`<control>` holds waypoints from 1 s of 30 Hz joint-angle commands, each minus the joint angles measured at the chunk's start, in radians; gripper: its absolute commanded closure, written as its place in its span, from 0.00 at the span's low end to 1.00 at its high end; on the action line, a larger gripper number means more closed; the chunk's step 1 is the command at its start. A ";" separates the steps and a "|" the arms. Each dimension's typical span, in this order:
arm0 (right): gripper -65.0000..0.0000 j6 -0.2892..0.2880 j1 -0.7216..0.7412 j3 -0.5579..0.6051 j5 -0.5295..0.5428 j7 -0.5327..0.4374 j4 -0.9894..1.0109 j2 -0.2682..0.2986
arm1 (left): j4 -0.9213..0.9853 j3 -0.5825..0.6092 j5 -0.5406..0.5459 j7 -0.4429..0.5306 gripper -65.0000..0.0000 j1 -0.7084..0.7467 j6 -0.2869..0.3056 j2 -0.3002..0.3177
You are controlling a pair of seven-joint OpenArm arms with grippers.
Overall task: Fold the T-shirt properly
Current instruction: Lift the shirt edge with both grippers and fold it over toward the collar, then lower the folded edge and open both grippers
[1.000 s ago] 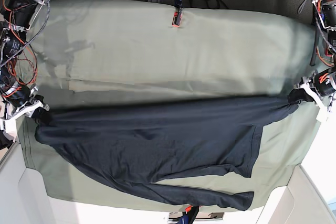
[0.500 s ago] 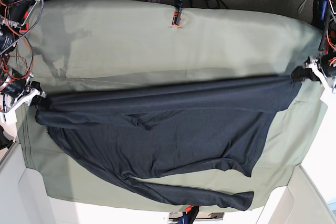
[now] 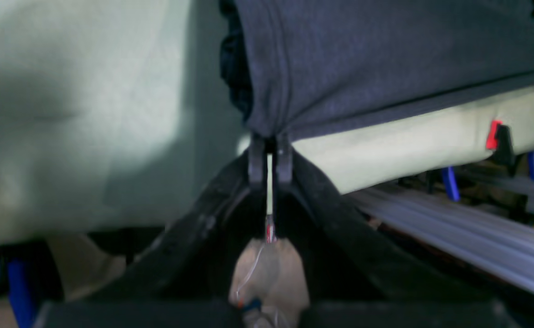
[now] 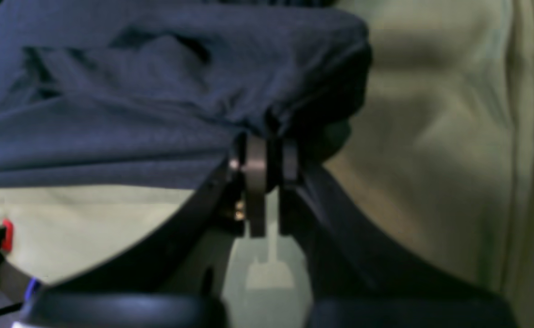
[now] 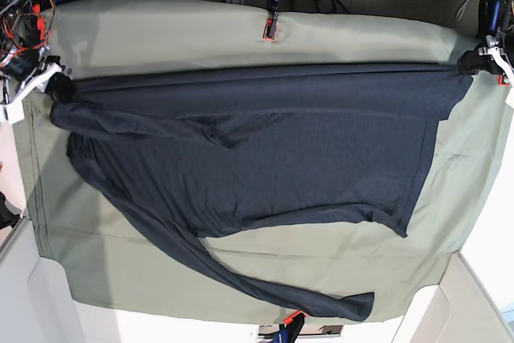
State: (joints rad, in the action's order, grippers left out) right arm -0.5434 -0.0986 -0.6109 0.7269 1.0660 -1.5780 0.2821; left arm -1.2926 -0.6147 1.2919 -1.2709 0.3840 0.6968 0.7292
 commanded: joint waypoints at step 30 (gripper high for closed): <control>0.59 0.002 -0.096 -0.053 0.015 -0.078 -0.028 0.023 | -0.012 -0.015 0.016 0.100 0.64 0.031 0.001 -0.014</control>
State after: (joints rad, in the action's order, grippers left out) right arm -0.5430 -0.2016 -0.6537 0.7223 1.0012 -1.5860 0.2855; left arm -1.2930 -0.6159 1.2896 -1.1847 0.4179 0.6964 0.6895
